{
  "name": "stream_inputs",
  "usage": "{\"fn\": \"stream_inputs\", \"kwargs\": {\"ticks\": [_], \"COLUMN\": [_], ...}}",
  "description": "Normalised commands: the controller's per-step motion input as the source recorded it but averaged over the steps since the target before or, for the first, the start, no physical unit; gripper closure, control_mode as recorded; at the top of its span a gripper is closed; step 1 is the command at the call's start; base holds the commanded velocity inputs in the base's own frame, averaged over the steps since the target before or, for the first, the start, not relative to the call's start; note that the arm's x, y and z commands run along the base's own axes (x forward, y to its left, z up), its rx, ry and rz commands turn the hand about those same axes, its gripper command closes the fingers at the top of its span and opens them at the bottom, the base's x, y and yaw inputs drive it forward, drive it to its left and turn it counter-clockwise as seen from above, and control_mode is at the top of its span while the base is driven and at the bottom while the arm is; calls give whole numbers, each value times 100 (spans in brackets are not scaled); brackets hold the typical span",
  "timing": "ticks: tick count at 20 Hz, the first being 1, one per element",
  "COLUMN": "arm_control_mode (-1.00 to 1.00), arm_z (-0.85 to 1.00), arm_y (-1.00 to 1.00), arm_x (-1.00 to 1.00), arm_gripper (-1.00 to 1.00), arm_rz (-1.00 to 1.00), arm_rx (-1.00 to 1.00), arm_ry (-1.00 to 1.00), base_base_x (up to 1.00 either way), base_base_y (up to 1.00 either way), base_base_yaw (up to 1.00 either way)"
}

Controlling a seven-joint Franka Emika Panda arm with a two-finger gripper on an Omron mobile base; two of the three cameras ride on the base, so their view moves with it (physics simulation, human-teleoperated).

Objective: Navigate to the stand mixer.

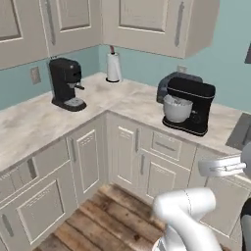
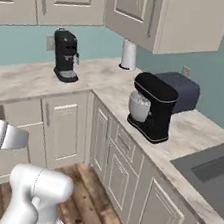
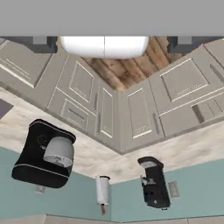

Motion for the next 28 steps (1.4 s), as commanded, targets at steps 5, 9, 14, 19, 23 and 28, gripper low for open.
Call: {"fn": "stream_inputs", "kwargs": {"ticks": [5, 9, 14, 19, 23, 28], "arm_control_mode": [100, 100, 100, 100, 100, 100], "arm_z": [0, 0, 0, 0, 0, 0], "arm_y": [0, 0, 0, 0, 0, 0], "arm_x": [0, 0, 0, 0, 0, 0], "arm_gripper": [-100, -100, -100, -100, -100, -100], "arm_rz": [0, 0, 0, 0, 0, 0], "arm_rx": [0, 0, 0, 0, 0, 0], "arm_ry": [0, 0, 0, 0, 0, 0], "base_base_x": [17, 62, 97, 100, 100, 100], "base_base_y": [19, 53, 66, 79, 13, -11], "base_base_yaw": [-97, -83, -63, -45, -30, -18]}}
